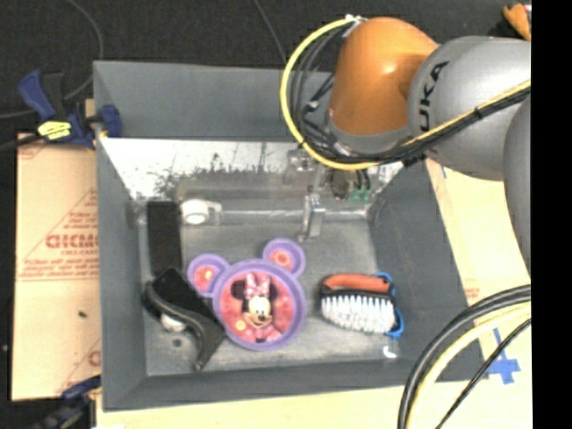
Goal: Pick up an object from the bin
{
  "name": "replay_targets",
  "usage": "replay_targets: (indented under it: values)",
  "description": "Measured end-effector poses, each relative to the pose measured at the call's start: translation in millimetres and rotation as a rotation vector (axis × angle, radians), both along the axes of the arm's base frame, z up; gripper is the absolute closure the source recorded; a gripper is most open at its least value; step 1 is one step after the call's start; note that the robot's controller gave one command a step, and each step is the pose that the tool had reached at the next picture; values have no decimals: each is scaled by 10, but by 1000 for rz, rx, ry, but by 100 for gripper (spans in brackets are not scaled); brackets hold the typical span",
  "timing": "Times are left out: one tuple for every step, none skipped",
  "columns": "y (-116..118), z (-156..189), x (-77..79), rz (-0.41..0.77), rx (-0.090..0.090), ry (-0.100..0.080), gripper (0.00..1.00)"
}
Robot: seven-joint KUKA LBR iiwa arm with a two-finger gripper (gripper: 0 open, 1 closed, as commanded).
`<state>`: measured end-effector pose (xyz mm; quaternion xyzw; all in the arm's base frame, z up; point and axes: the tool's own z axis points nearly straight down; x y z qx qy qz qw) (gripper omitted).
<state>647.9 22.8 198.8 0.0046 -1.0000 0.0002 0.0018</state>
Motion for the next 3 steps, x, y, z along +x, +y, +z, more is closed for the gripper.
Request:
replay_targets:
  values:
    - [1,54,14,0,0,-8,0]
    - [438,-1183,-384,0,2,-7,0]
    - [483,-605,-319,72,-1,-9,0]
